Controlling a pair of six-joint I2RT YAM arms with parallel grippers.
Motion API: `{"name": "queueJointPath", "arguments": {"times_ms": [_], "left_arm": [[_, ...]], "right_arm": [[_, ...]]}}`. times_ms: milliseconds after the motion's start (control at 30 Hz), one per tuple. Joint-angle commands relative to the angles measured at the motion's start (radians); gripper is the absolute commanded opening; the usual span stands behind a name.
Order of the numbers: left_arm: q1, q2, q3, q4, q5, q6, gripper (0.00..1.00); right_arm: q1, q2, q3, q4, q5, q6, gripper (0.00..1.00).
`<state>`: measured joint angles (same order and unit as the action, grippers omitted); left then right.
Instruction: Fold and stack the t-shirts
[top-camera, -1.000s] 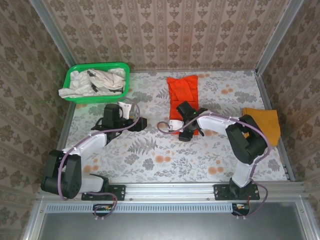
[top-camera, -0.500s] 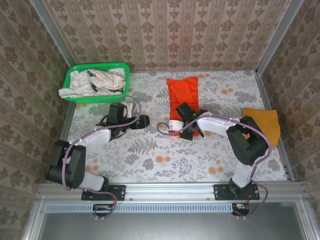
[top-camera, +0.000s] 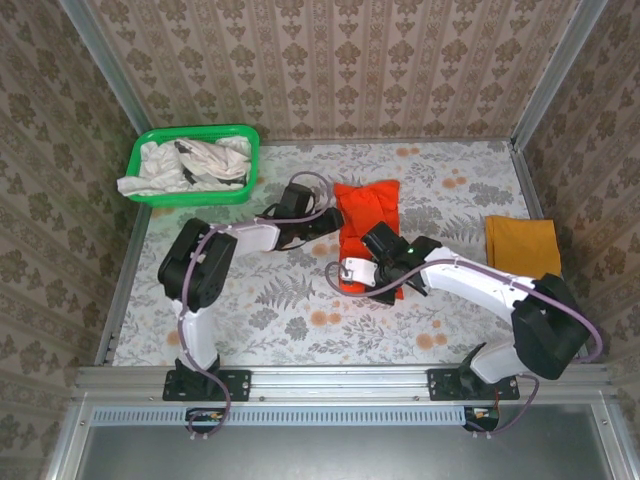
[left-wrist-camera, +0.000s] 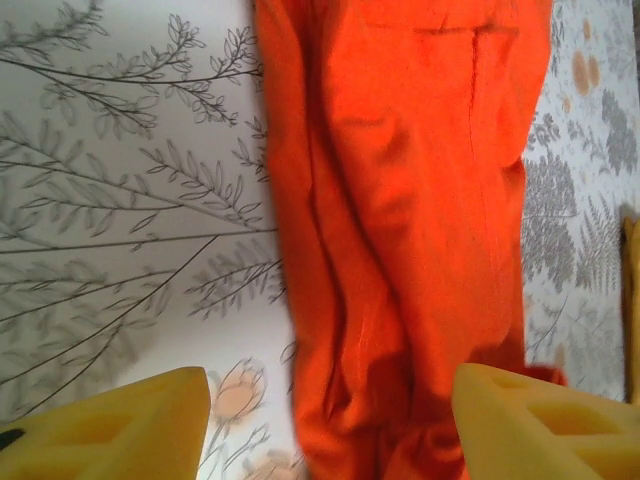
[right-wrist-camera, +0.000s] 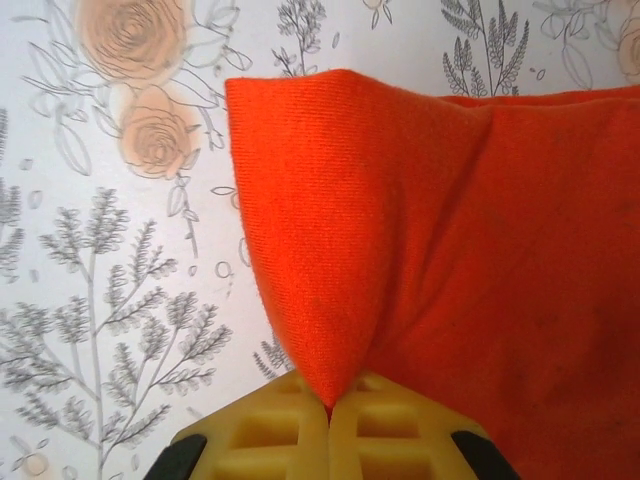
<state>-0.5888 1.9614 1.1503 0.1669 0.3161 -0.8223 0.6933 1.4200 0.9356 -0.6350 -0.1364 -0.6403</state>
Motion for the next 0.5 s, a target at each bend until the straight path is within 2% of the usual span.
{"name": "queueJointPath", "arguments": {"times_ms": [0,200,467], "left_arm": [[0.010,0.032,0.062,-0.007,-0.015,-0.067,0.56],[0.006,0.092,0.104,-0.014,0.015,-0.108,0.41],[-0.011,0.140,0.123,-0.033,0.023,-0.129,0.37]], "right_arm": [[0.009,-0.070,-0.003,-0.073,-0.047,0.037,0.00],[0.009,-0.114,0.018,-0.089,-0.041,0.030,0.00],[0.009,-0.137,0.037,-0.081,-0.029,0.019,0.00]]}}
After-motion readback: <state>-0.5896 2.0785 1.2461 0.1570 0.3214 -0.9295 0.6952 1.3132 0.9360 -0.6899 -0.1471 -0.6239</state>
